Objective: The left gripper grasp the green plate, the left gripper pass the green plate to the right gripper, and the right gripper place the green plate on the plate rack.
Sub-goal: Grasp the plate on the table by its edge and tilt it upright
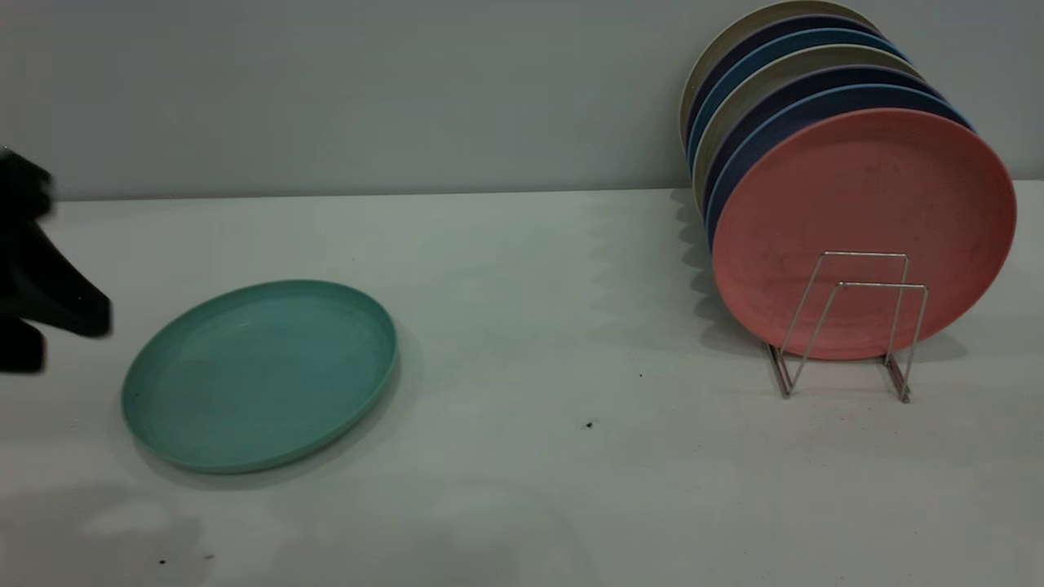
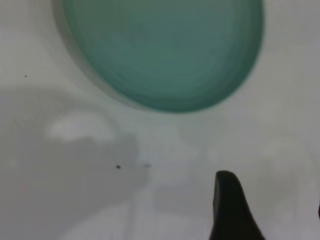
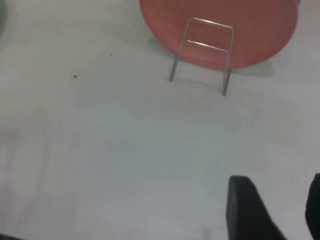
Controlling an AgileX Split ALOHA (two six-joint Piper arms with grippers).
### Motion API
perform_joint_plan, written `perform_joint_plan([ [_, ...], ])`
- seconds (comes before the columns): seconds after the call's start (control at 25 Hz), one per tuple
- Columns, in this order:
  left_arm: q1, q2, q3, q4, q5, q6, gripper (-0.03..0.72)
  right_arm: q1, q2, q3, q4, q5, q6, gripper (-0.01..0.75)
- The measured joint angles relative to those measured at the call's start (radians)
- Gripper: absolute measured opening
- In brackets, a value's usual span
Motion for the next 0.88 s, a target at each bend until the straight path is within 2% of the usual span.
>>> perform_joint_plan([
  [0.2, 0.015, 0.170, -0.041, -0.261, -0.050, 0.208, 0.445, 0.000, 0.000, 0.000, 0.001, 0.000, 0.000, 0.311],
  [0.36, 0.079, 0.286, -0.104, -0.406, -0.025, 0.335, 0.445, 0.000, 0.000, 0.000, 0.002, 0.003, 0.000, 0.311],
  [0.56, 0.155, 0.414, -0.147, -0.490, 0.012, 0.406, 0.445, 0.000, 0.000, 0.000, 0.004, 0.009, 0.000, 0.311],
  [0.72, 0.167, 0.490, -0.150, -0.528, 0.007, 0.457, 0.445, 0.000, 0.000, 0.000, 0.004, 0.011, 0.000, 0.311],
  [0.88, 0.167, 0.555, -0.150, -0.642, 0.006, 0.563, 0.445, 0.000, 0.000, 0.000, 0.006, 0.013, 0.000, 0.311],
])
